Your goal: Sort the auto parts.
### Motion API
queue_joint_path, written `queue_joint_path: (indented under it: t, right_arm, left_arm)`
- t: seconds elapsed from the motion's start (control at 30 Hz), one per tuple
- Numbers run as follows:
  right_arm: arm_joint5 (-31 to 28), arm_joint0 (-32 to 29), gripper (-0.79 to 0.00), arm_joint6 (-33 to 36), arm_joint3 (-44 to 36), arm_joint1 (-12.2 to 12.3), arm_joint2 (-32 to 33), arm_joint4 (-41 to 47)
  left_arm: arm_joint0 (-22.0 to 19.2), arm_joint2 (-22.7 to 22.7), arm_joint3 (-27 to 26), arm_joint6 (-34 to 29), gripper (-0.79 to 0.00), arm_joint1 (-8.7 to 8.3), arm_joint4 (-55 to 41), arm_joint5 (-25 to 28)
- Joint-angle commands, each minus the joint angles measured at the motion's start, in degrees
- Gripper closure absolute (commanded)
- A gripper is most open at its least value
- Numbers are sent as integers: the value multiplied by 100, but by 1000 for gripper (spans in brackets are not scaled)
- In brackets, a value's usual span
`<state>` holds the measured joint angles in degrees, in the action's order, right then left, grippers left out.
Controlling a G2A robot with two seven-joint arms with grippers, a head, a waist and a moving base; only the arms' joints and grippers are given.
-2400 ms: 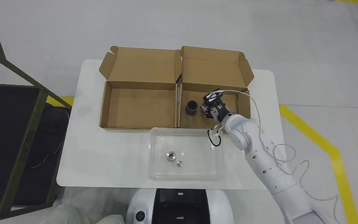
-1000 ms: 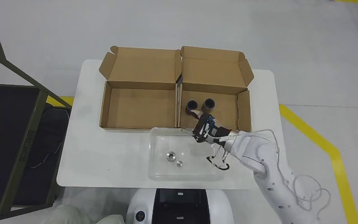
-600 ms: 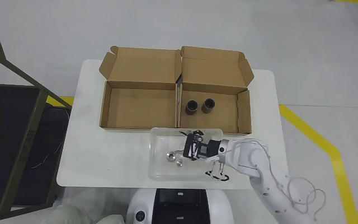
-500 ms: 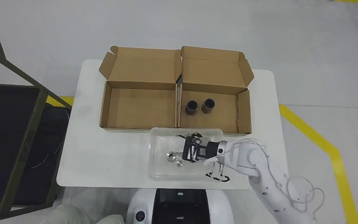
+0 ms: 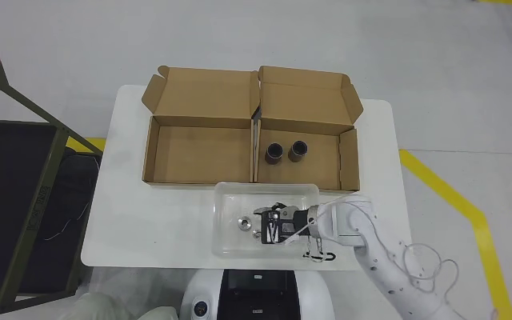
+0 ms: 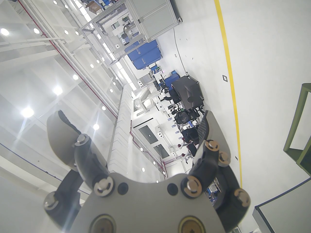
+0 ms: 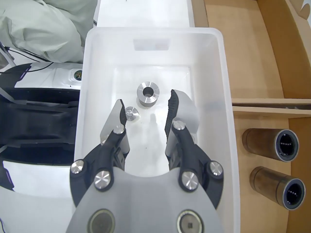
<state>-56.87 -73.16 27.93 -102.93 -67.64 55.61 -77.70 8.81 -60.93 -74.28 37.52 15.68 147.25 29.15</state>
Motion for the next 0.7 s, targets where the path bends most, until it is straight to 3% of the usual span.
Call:
queue_joint_path:
  t: [0.0, 0.67]
  right_arm:
    - [13, 18, -372, 20, 62, 6, -42, -46]
    - [-26, 381, -357, 61, 758, 2, -610, -197]
  left_arm:
    - [0, 0, 0, 0, -785, 0, 0, 0]
    - [0, 0, 0, 0, -785, 0, 0, 0]
